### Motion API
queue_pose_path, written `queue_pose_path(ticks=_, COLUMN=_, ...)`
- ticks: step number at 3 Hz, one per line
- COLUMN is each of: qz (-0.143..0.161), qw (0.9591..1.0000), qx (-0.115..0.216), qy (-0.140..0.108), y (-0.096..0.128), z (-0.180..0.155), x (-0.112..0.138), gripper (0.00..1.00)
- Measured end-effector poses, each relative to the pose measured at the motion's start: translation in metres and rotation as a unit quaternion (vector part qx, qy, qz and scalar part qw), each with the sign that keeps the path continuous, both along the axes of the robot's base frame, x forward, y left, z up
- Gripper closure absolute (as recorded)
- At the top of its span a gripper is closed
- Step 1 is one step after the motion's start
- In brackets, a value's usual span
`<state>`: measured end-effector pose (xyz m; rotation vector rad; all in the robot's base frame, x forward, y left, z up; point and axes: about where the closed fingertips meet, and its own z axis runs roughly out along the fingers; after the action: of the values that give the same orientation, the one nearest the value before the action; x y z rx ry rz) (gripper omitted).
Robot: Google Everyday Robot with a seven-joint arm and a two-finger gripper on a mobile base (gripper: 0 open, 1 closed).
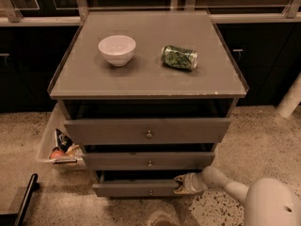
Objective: Open bottom drawer
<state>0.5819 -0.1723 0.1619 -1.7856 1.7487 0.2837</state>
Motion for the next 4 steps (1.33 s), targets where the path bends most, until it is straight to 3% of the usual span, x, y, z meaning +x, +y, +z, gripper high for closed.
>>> queue_pose_path(ticks=1, qz=0.002, qw=1.0000, qx=0.004, qy=0.004, y=0.002, z=0.000, x=0.001, gripper=0.40)
queue_pose_path(ticks=2, qz=0.016, qw=0.9996, qx=0.015, qy=0.018, y=-0.003, z=-0.006, x=-0.021, gripper=0.17)
queue_pose_path(ticks=3, qz=0.028, qw=0.9991, qx=0.027, qy=0.019, y=-0.009, z=-0.006, x=-0.052, gripper=0.19)
queue_pose_path(ticks=4, qz=0.033, qw=0.9985, qx=0.040, qy=0.018, y=-0.013, z=-0.005, x=-0.079, gripper=0.42)
